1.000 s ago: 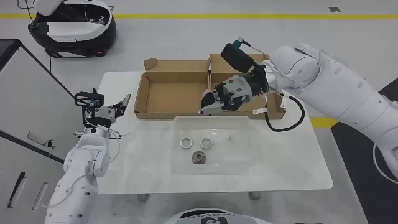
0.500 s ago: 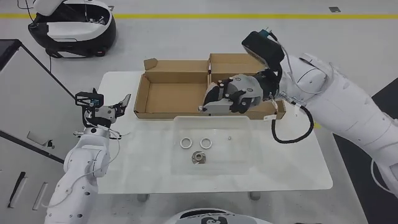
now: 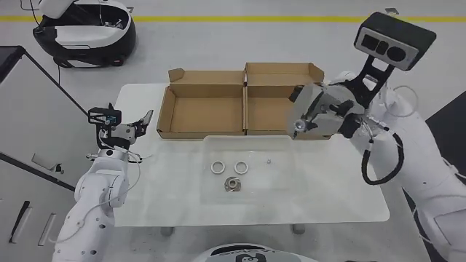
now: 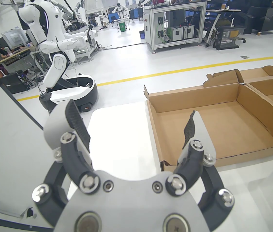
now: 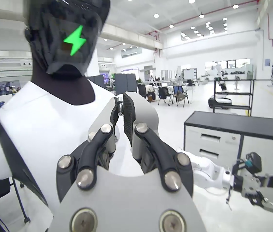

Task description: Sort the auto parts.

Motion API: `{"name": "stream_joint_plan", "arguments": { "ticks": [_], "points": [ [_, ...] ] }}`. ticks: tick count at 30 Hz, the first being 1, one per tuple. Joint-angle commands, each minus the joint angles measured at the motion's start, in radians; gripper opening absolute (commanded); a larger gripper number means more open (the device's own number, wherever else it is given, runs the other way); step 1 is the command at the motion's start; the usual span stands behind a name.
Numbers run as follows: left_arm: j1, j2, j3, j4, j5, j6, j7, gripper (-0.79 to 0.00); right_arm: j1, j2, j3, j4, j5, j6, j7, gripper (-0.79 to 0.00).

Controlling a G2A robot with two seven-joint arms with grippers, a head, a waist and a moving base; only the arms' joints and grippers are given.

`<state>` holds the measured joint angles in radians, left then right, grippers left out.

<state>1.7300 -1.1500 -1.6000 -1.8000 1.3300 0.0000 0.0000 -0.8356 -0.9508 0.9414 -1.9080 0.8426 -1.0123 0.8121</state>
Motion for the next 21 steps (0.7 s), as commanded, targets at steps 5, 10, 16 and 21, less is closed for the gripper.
{"name": "stream_joint_plan", "arguments": {
  "ticks": [5, 10, 16, 21],
  "points": [
    [0.000, 0.000, 0.000, 0.000, 0.000, 0.000, 0.000, 0.000, -0.046, -0.074, 0.047, -0.026, -0.008, 0.000, -0.004, -0.785],
    [0.000, 0.000, 0.000, 0.000, 0.000, 0.000, 0.000, 0.000, -0.038, -0.108, 0.019, 0.014, -0.117, 0.000, -0.004, -0.785],
    [0.000, 0.000, 0.000, 0.000, 0.000, 0.000, 0.000, 0.000, -0.004, -0.120, -0.033, 0.055, -0.172, 0.000, -0.004, -0.785],
    [0.000, 0.000, 0.000, 0.000, 0.000, 0.000, 0.000, 0.000, 0.001, -0.135, -0.033, 0.028, -0.120, 0.000, -0.004, -0.785]
  ]
}}
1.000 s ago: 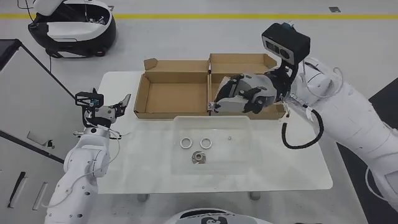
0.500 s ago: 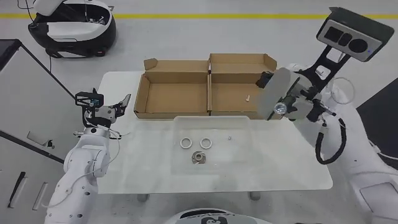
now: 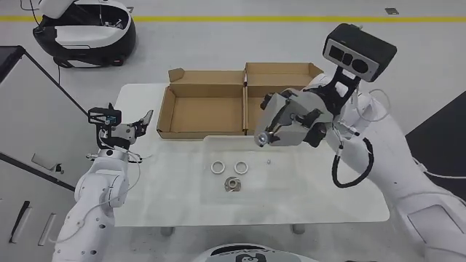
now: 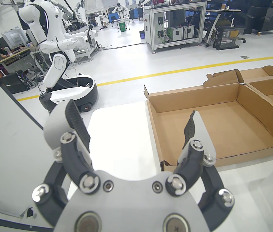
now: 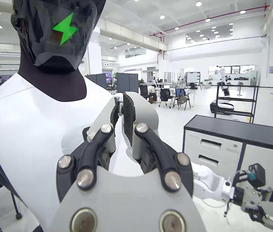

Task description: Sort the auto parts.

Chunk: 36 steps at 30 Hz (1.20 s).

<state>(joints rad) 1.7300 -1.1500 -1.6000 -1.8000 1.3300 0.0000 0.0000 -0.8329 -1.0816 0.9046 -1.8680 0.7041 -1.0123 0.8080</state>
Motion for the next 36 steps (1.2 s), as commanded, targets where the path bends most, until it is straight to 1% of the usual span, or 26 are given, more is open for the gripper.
{"name": "stream_joint_plan", "arguments": {
  "ticks": [1, 7, 12, 15, 19, 23, 27, 31, 36],
  "points": [
    [0.000, 0.000, 0.000, 0.000, 0.000, 0.000, 0.000, 0.000, -0.007, -0.009, 0.009, -0.021, 0.037, 0.000, 0.000, -0.785],
    [0.000, 0.000, 0.000, 0.000, 0.000, 0.000, 0.000, 0.000, -0.052, -0.043, 0.068, -0.097, 0.133, 0.000, 0.000, -0.785],
    [0.000, 0.000, 0.000, 0.000, 0.000, 0.000, 0.000, 0.000, -0.101, -0.079, 0.131, -0.129, 0.182, 0.000, 0.000, -0.785],
    [0.000, 0.000, 0.000, 0.000, 0.000, 0.000, 0.000, 0.000, -0.124, -0.102, 0.159, -0.132, 0.185, 0.000, 0.000, -0.785],
    [0.000, 0.000, 0.000, 0.000, 0.000, 0.000, 0.000, 0.000, -0.137, -0.118, 0.164, -0.108, 0.119, 0.000, 0.000, -0.785],
    [0.000, 0.000, 0.000, 0.000, 0.000, 0.000, 0.000, 0.000, -0.133, -0.117, 0.127, -0.067, 0.054, 0.000, 0.000, -0.785],
    [0.000, 0.000, 0.000, 0.000, 0.000, 0.000, 0.000, 0.000, -0.115, -0.107, 0.081, -0.032, -0.017, 0.000, 0.000, -0.785],
    [0.000, 0.000, 0.000, 0.000, 0.000, 0.000, 0.000, 0.000, -0.086, -0.092, 0.044, -0.009, -0.051, 0.000, 0.000, -0.785],
    [0.000, 0.000, 0.000, 0.000, 0.000, 0.000, 0.000, 0.000, -0.063, -0.077, 0.017, -0.004, -0.026, 0.000, 0.000, -0.785]
  ]
}}
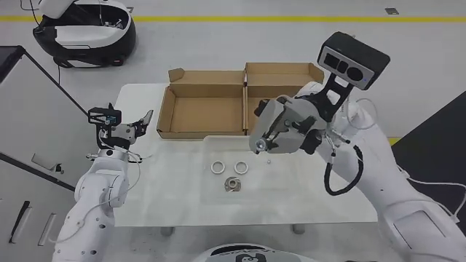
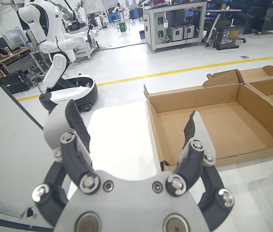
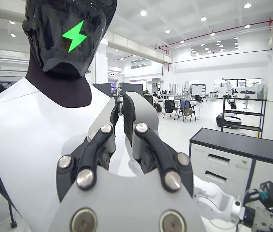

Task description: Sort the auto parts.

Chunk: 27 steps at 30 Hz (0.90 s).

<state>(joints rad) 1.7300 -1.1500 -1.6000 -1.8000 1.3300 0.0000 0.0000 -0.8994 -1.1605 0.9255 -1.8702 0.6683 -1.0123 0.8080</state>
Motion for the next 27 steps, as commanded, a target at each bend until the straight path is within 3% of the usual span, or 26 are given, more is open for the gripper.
{"name": "stream_joint_plan", "arguments": {
  "ticks": [1, 7, 14, 27],
  "points": [
    [0.000, 0.000, 0.000, 0.000, 0.000, 0.000, 0.000, 0.000, 0.006, 0.004, -0.005, -0.007, 0.023, 0.000, 0.000, -0.785],
    [0.000, 0.000, 0.000, 0.000, 0.000, 0.000, 0.000, 0.000, -0.014, -0.010, 0.015, -0.037, 0.109, 0.000, 0.000, -0.785],
    [0.000, 0.000, 0.000, 0.000, 0.000, 0.000, 0.000, 0.000, -0.071, -0.062, 0.058, -0.046, 0.188, 0.000, 0.000, -0.785],
    [0.000, 0.000, 0.000, 0.000, 0.000, 0.000, 0.000, 0.000, -0.071, -0.062, 0.058, -0.046, 0.188, 0.000, 0.000, -0.785]
  ]
}}
